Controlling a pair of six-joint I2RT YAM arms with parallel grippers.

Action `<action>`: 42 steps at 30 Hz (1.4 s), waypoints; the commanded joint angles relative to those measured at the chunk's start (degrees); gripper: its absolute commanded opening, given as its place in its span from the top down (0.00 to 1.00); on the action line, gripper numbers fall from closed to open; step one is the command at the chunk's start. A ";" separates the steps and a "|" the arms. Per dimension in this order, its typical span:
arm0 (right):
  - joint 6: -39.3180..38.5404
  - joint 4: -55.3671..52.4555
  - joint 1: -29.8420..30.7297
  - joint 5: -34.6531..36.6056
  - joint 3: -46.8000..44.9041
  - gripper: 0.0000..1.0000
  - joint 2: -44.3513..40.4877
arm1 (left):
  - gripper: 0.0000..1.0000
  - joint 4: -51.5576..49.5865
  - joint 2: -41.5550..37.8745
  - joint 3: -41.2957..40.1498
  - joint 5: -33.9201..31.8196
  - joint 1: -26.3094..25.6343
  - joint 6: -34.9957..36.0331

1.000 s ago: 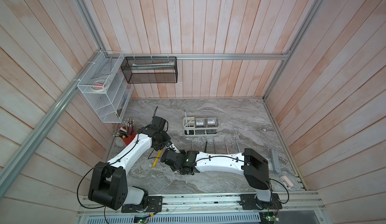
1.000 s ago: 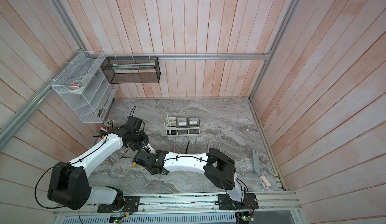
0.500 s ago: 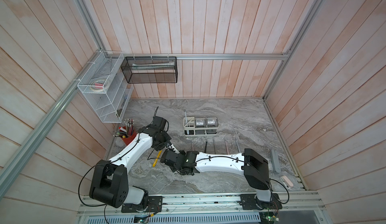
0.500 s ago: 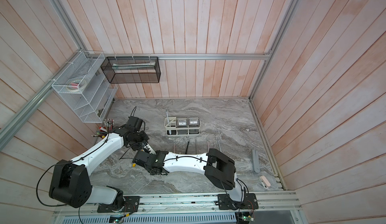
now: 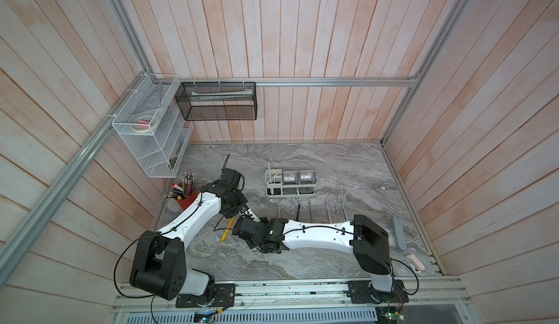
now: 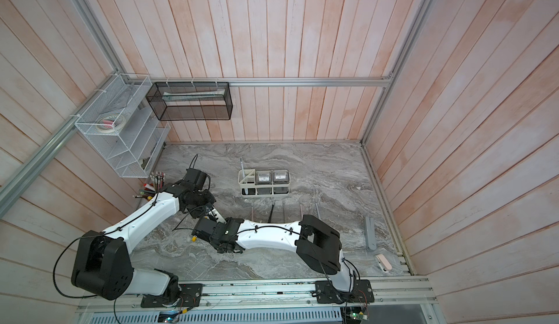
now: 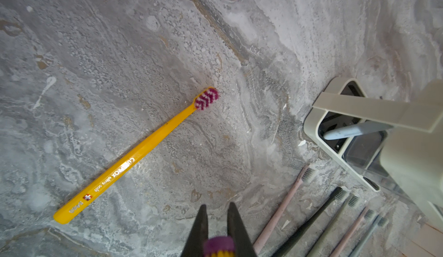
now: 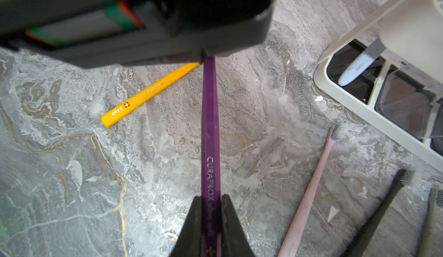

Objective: Place the toothbrush into the toothbrush holder
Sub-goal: Pick up the toothbrush from the center of the board.

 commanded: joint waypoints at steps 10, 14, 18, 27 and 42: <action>0.24 0.86 0.60 -1.39 1.11 0.99 -0.32 | 1.00 1.39 0.63 0.29 -0.83 -0.17 -0.70; 0.24 2.11 0.60 -2.97 0.23 0.96 -0.68 | 1.00 2.03 -0.01 0.31 -1.20 -0.17 -0.40; 0.33 2.45 0.68 -3.57 0.13 0.86 -0.64 | 1.00 6.46 -2.43 -1.82 0.07 -0.17 0.62; 0.07 3.12 0.85 -3.68 -1.43 0.45 -3.12 | 1.00 7.05 -2.33 -2.36 -1.72 -0.17 1.83; -3.73 13.96 0.86 9.91 -24.82 0.02 -39.57 | 1.00 3.12 2.33 14.56 -15.12 -0.26 14.90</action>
